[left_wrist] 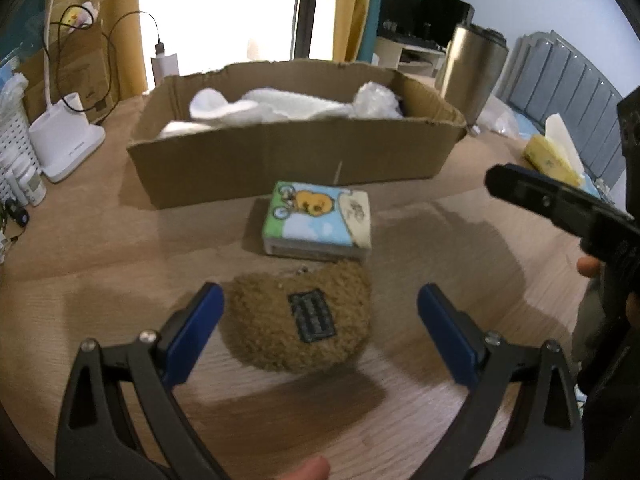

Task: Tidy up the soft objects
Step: 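Grasp the brown fuzzy plush pouch with the left tool, then grasp the cartoon tissue pack with the right tool while the left tool holds the pouch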

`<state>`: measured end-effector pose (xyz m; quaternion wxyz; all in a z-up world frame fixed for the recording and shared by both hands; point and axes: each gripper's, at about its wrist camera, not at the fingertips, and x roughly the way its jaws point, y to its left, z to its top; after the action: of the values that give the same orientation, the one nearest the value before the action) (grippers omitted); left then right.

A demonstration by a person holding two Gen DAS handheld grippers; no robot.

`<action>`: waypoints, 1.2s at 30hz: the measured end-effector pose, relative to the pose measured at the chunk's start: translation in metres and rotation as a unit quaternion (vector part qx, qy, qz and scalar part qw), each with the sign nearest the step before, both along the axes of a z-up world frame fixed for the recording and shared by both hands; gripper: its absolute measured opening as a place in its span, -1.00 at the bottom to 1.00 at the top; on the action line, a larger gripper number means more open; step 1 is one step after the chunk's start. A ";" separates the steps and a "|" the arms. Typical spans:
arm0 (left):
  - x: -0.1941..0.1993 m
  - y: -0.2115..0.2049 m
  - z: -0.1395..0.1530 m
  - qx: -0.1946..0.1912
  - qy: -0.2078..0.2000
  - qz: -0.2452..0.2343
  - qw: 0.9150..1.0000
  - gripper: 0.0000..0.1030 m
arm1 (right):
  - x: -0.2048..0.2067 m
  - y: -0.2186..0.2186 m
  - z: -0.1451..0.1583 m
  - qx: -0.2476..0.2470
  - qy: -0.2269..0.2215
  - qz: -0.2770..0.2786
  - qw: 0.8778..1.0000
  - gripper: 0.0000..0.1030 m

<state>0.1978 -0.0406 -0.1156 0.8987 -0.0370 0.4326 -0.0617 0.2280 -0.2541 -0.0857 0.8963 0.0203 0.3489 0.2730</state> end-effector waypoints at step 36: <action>-0.024 0.070 0.012 -0.058 -0.033 0.014 0.998 0.09 | 0.002 0.097 -0.010 -0.077 0.011 0.065 0.995 0.54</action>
<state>0.1743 0.0289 -0.1038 0.9096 -0.0926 0.3980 -0.0752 0.2301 -0.1571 -0.0960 0.8714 -0.0685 0.3796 0.3031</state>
